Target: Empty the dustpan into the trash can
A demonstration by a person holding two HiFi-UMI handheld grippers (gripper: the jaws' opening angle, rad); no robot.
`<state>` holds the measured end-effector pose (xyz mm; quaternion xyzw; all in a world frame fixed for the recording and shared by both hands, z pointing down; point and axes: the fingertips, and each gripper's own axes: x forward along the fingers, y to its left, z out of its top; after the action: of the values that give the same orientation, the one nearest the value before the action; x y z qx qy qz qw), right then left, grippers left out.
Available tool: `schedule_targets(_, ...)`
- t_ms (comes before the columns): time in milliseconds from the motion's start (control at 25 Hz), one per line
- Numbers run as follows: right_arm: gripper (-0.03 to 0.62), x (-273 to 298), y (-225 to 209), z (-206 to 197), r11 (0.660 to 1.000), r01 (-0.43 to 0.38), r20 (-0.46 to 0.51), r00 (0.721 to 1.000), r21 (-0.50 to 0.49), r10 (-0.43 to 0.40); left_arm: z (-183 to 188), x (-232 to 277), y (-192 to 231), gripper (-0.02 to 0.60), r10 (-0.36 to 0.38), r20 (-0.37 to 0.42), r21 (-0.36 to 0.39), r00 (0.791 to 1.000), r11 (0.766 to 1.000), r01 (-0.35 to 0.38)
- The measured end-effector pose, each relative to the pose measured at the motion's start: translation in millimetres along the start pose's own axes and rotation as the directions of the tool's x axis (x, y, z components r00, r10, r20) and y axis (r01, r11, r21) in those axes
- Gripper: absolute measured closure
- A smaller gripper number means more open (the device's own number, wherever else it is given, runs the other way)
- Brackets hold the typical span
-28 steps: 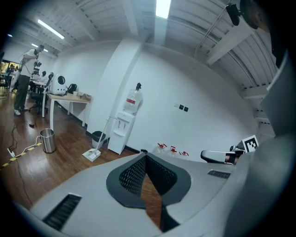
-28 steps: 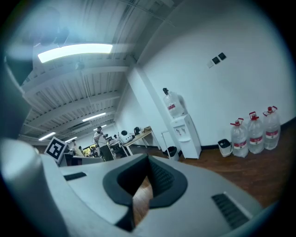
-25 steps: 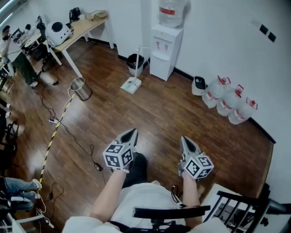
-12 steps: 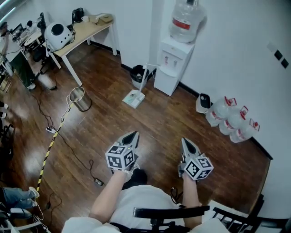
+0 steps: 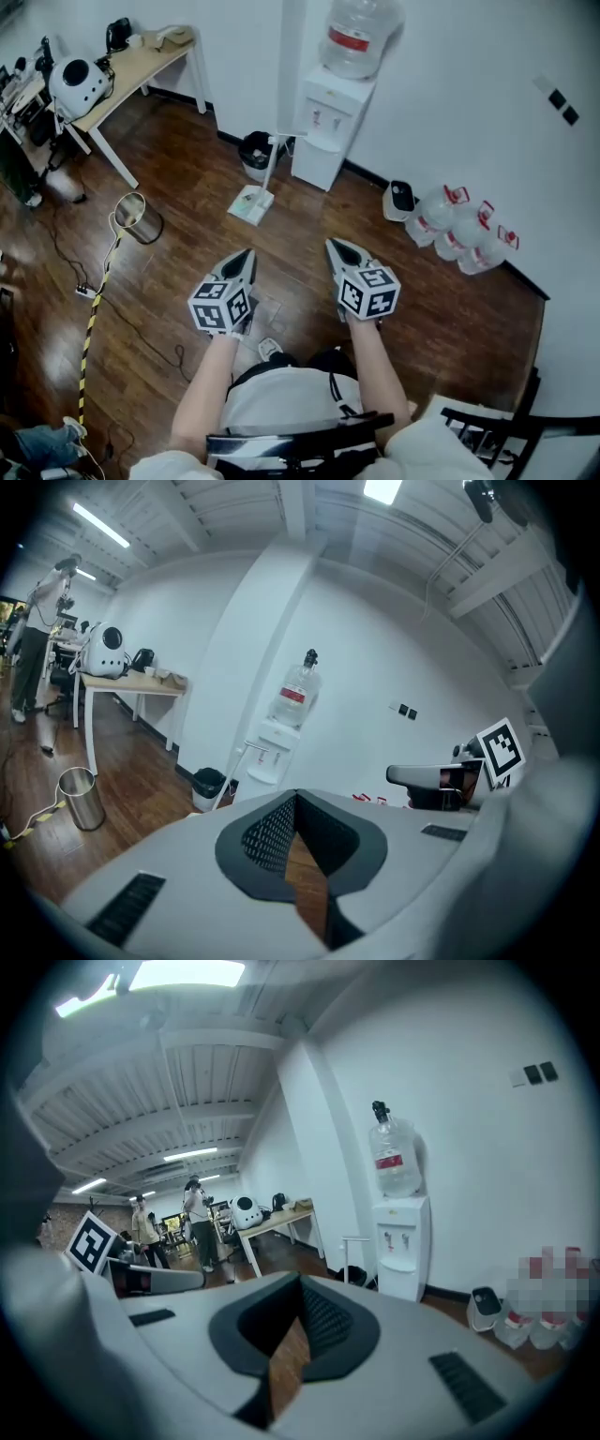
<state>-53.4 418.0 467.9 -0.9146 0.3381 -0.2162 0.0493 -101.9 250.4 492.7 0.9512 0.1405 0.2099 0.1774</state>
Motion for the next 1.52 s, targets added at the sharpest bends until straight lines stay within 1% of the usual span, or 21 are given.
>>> schedule_targets(120, 0.583, 22.8, 2.2, 9.6, 1.0, -0.008, -0.009, 1.0, -0.021, 0.008, 9.5, 9.4, 11.6, 0.586, 0.015, 0.007, 0.0, 1.0, 1.0, -0.015)
schedule_targets(200, 0.583, 39.1, -10.0, 13.4, 1.0, -0.018, -0.022, 1.0, -0.021, 0.017, 15.1, 27.4, 15.4, 0.584, 0.027, 0.008, -0.009, 1.0, 1.0, -0.027)
schedule_targets(240, 0.583, 45.3, -22.2, 13.4, 1.0, -0.017, -0.034, 0.999, -0.017, 0.017, 13.8, 44.1, 12.3, 0.584, 0.019, 0.004, -0.026, 1.0, 0.999, -0.019)
schedule_targets(320, 0.583, 55.5, -46.9, 7.8, 1.0, -0.01, -0.058, 0.998, -0.002, 0.01, 2.4, 83.6, 0.5, 0.584, -0.023, -0.012, -0.078, 1.0, 0.997, 0.022)
schedule_targets(360, 0.583, 61.5, -54.2, 3.9, 1.0, -0.009, -0.063, 0.998, 0.008, 0.01, 0.1, 95.6, 0.3, 0.584, -0.03, -0.018, -0.088, 0.999, 0.996, 0.029)
schedule_targets(440, 0.583, 76.0, -55.9, -0.5, 1.0, -0.02, -0.063, 0.998, 0.022, 0.022, 11.6, 89.8, 15.7, 0.584, 0.004, -0.015, -0.073, 1.0, 0.997, -0.005)
schedule_targets(520, 0.582, 93.8, -38.9, 7.0, 0.999, -0.05, -0.054, 0.997, 0.017, 0.051, 30.1, 67.0, 38.0, 0.586, 0.054, 0.01, -0.06, 0.998, 0.997, -0.053)
schedule_targets(600, 0.583, 112.2, -20.6, 18.6, 0.997, -0.083, -0.049, 0.995, 0.006, 0.083, 43.6, 55.5, 55.8, 0.586, 0.089, 0.037, -0.066, 0.995, 0.994, -0.086)
schedule_targets(760, 0.583, 148.8, -18.6, 23.9, 0.992, -0.123, -0.061, 0.991, -0.001, 0.123, 57.2, 65.6, 80.7, 0.584, 0.125, 0.053, -0.085, 0.991, 0.989, -0.12)
schedule_targets(880, 0.583, 171.4, -23.3, 32.6, 0.987, -0.158, -0.071, 0.985, -0.009, 0.157, 66.1, 86.3, 90.5, 0.585, 0.127, 0.057, -0.113, 0.99, 0.986, -0.12)
schedule_targets(1000, 0.58, 214.6, -26.1, 53.7, 0.98, -0.196, -0.065, 0.979, -0.018, 0.194, 89.4, 113.1, 119.1, 0.586, 0.158, 0.069, -0.124, 0.985, 0.981, -0.149)
schedule_targets(1080, 0.571, 239.7, -39.3, 64.8, 0.978, -0.205, -0.071, 0.977, -0.034, 0.202, 99.4, 142.2, 130.3, 0.586, 0.172, 0.061, -0.126, 0.983, 0.978, -0.164)
schedule_targets(1200, 0.564, 269.2, -66.6, 64.6, 0.978, -0.203, -0.091, 0.976, -0.039, 0.199, 102.5, 188.7, 132.4, 0.586, 0.162, 0.036, -0.118, 0.986, 0.98, -0.157)
schedule_targets(1320, 0.51, 301.0, -81.8, 56.8, 0.976, -0.213, -0.125, 0.97, -0.044, 0.206, 104.5, 222.3, 134.5, 0.584, 0.154, 0.012, -0.108, 0.988, 0.982, -0.152)
schedule_targets(1440, 0.486, 336.2, -95.2, 51.9, 0.976, -0.211, -0.154, 0.967, -0.053, 0.201, 106.0, 252.8, 144.2, 0.584, 0.151, -0.006, -0.109, 0.989, 0.983, -0.151)
schedule_targets(1520, 0.434, 358.4, -105.9, 45.8, 0.978, -0.202, -0.178, 0.965, -0.051, 0.19, 105.7, 272.0, 150.7, 0.585, 0.149, -0.023, -0.113, 0.989, 0.982, -0.151)
